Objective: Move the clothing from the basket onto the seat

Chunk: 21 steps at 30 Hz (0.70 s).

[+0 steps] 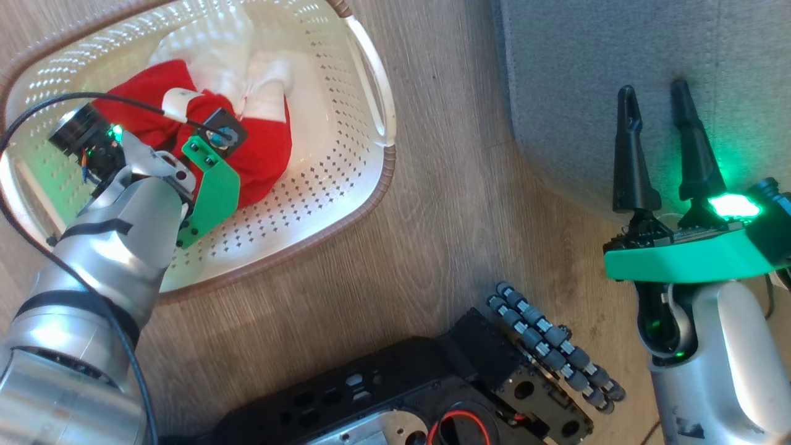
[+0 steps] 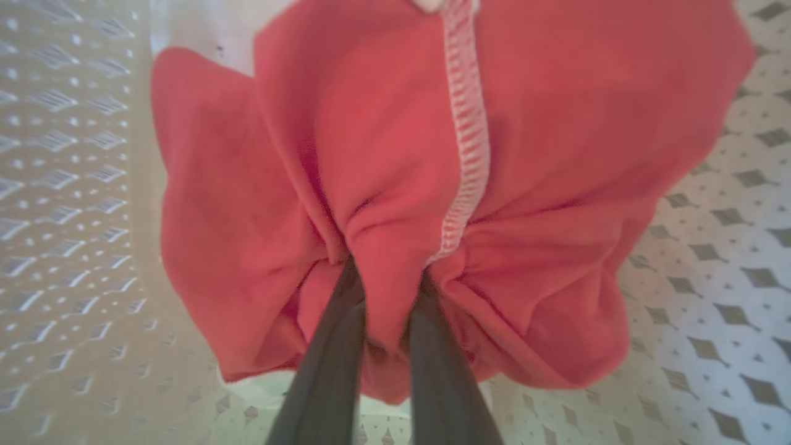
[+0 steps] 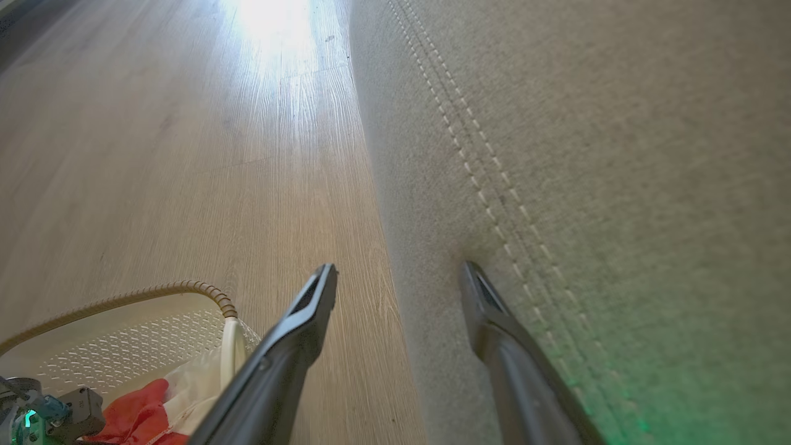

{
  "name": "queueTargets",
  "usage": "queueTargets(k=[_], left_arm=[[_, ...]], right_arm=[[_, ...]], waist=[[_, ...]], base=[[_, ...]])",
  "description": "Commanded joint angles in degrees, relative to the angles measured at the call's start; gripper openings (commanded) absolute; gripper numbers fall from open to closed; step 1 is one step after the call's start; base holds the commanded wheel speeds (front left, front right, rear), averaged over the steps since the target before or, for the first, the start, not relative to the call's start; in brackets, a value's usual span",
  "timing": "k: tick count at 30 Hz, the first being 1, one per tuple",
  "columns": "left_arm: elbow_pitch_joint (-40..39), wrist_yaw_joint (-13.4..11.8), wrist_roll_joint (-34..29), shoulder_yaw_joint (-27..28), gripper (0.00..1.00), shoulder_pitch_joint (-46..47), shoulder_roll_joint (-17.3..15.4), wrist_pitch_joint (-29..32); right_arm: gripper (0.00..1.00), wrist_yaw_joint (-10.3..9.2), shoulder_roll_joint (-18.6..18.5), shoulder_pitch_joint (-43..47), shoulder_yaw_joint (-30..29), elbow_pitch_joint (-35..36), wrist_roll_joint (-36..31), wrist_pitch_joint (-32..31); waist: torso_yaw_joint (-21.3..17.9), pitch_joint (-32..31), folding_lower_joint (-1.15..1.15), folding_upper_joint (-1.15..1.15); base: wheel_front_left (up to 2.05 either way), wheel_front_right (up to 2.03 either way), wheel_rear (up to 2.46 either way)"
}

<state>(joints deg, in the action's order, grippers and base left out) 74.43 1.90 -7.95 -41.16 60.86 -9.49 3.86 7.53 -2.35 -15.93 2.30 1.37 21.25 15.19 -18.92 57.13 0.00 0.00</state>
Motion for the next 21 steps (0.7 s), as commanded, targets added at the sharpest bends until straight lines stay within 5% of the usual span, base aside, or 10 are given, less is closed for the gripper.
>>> queueTargets(k=[1, 8, 21], left_arm=[[-0.48, -0.91, 0.79, 0.69, 0.00, -1.61, -0.99, -1.35], [-0.48, -2.66, 3.66, 2.30, 0.00, -3.10, -0.14, -6.35], [-0.70, -4.31, 9.62, 4.68, 0.00, -10.13, 5.39, -17.13]], right_arm=[[1.00, -0.04, -0.53, 1.60, 0.35, -0.32, 0.93, -0.19], [1.00, -0.04, -0.53, -0.83, 0.69, -1.42, 0.16, -0.19], [1.00, -0.04, -0.53, 1.04, -2.10, -4.42, -5.36, -0.19]], waist=[[0.08, -0.86, 0.00, 0.00], [0.23, -4.41, 0.00, 0.00], [7.19, -20.25, 0.00, 0.00]], base=[[0.00, 0.00, 0.00], [0.00, 0.00, 0.00], [0.00, 0.00, 0.00]])
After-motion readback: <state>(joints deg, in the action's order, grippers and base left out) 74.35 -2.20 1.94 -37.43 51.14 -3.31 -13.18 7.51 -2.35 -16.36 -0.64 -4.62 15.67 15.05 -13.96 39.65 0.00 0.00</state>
